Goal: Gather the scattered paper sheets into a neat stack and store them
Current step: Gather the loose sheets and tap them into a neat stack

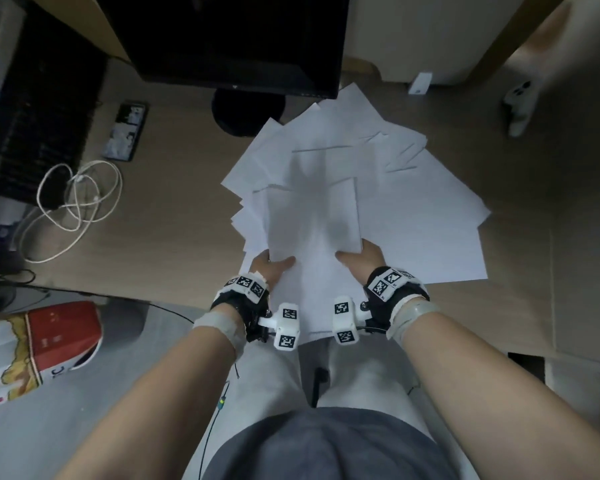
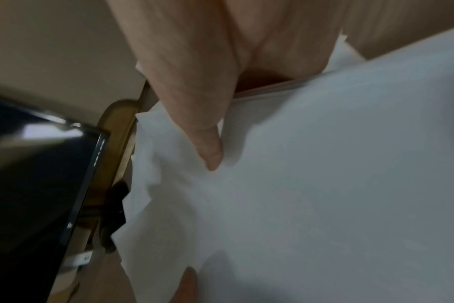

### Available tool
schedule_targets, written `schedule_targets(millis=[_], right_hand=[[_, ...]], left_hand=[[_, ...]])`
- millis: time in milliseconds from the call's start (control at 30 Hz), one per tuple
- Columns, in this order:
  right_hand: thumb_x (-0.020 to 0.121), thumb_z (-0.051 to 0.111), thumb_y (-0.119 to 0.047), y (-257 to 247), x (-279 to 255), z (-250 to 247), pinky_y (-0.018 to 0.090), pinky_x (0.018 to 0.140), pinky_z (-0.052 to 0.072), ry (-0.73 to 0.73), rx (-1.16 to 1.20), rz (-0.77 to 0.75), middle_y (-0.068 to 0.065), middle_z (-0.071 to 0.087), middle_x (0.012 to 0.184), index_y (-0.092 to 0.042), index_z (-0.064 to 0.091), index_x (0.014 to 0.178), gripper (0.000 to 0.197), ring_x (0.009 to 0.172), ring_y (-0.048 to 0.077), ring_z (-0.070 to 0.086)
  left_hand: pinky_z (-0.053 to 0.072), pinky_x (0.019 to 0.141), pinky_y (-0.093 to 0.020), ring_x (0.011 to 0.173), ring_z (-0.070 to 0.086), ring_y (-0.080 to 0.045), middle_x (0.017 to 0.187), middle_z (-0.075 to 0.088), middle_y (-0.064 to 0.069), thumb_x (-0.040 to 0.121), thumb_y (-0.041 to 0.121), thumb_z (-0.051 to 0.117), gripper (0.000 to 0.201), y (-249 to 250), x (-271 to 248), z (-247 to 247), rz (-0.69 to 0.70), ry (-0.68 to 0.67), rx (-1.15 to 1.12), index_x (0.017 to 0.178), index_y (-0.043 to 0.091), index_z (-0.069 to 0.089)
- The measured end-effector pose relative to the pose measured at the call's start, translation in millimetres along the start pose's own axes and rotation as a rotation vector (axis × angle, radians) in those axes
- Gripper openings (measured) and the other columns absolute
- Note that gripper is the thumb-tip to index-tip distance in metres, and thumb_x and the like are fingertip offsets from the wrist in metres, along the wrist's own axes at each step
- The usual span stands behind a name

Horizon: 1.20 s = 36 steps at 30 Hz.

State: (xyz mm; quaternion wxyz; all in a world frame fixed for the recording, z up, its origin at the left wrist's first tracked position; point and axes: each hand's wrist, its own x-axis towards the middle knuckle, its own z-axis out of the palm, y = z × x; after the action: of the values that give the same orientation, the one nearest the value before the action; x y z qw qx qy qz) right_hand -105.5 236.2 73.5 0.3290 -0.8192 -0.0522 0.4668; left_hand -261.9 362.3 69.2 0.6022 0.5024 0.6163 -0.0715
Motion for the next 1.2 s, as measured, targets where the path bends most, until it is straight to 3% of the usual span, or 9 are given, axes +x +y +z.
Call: schedule_targets(millis=[100,267,433,600,733,833,933,1100,1200], right_hand=[[0.086,0.066,-0.043,7.4,-5.2,-24.4,0.034,0.089,0.049,0.040,0.103,0.093,0.005,0.065,0.102,-0.007,0.063,0.111,0.044,0.096,0.025,0.061],[0.092,0.065,-0.028,13.0,-14.9,-47.3,0.038,0.092,0.048,0.028,0.194,0.294,0.021,0.056,0.126,0.007,0.044,0.135,0.060,0.113,0.035,0.057],[0.076,0.078,-0.026,26.7,-17.6,-36.6,0.024,0.050,0.047,0.022,0.367,0.478,0.016,0.058,0.084,0.002,0.059,0.111,0.049,0.065,0.028,0.057],[0.071,0.074,-0.051,37.3,-23.0,3.9,0.038,0.067,0.056,0.037,0.439,0.624,0.020,0.074,0.087,-0.002,0.061,0.093,0.056,0.074,0.035,0.072],[0.087,0.067,-0.033,39.2,-33.6,31.7,0.016,0.035,0.035,0.088,0.551,0.695,0.016,0.065,0.073,-0.001,0.057,0.096,0.034,0.028,0.018,0.051],[0.089,0.065,-0.023,41.6,-38.7,45.4,0.014,0.033,0.036,0.161,0.608,0.702,0.017,0.062,0.070,0.000,0.059,0.095,0.023,0.025,0.018,0.051],[0.088,0.066,-0.026,43.8,-41.2,52.3,0.018,0.037,0.042,0.224,0.657,0.734,0.015,0.063,0.062,-0.003,0.063,0.094,0.024,0.029,0.021,0.055],[0.081,0.062,-0.044,43.1,-39.0,54.0,0.039,0.074,0.058,0.270,0.666,0.818,0.012,0.063,0.048,-0.004,0.064,0.089,0.041,0.050,0.027,0.061],[0.069,0.068,-0.049,49.6,-34.4,54.2,0.037,0.063,0.056,0.326,0.689,0.780,0.009,0.061,0.046,-0.004,0.061,0.099,0.054,0.050,0.027,0.061]], left_hand=[[0.050,0.087,-0.034,0.102,0.063,-0.032,0.119,0.064,-0.018,0.082,0.024,0.069,0.051,27.7,-1.8,16.8,0.101,-0.010,0.285,0.125,-0.001,0.055],[0.042,0.088,-0.031,0.115,0.057,-0.032,0.128,0.059,-0.018,0.093,0.015,0.058,0.041,76.1,11.9,33.4,0.217,-0.047,0.631,0.130,0.000,0.051],[0.047,0.097,-0.033,0.114,0.059,-0.030,0.128,0.061,-0.012,0.088,0.022,0.063,0.045,108.0,44.3,47.6,0.290,-0.182,0.809,0.130,0.007,0.056],[0.044,0.104,-0.035,0.119,0.055,-0.028,0.128,0.058,-0.004,0.076,0.049,0.062,0.056,124.9,69.7,56.2,0.483,-0.220,1.212,0.124,0.019,0.064],[0.051,0.095,-0.036,0.108,0.059,-0.031,0.120,0.057,-0.004,0.064,0.055,0.060,0.048,123.1,81.9,55.6,0.512,-0.303,1.409,0.103,0.030,0.071],[0.049,0.097,-0.040,0.110,0.057,-0.033,0.120,0.062,-0.005,0.060,0.060,0.056,0.056,119.5,84.2,55.6,0.486,-0.344,1.459,0.111,0.037,0.065],[0.042,0.101,-0.036,0.119,0.050,-0.032,0.126,0.060,-0.006,0.076,0.048,0.062,0.055,117.2,81.0,54.5,0.439,-0.445,1.336,0.128,0.029,0.057],[0.046,0.094,-0.028,0.107,0.062,-0.023,0.117,0.067,-0.006,0.086,0.021,0.066,0.037,111.2,79.1,42.5,0.483,-0.533,1.030,0.121,0.009,0.062],[0.046,0.083,-0.026,0.093,0.062,-0.021,0.100,0.068,-0.003,0.085,0.016,0.066,0.023,111.5,77.8,30.6,0.468,-0.517,0.840,0.107,0.009,0.066]])
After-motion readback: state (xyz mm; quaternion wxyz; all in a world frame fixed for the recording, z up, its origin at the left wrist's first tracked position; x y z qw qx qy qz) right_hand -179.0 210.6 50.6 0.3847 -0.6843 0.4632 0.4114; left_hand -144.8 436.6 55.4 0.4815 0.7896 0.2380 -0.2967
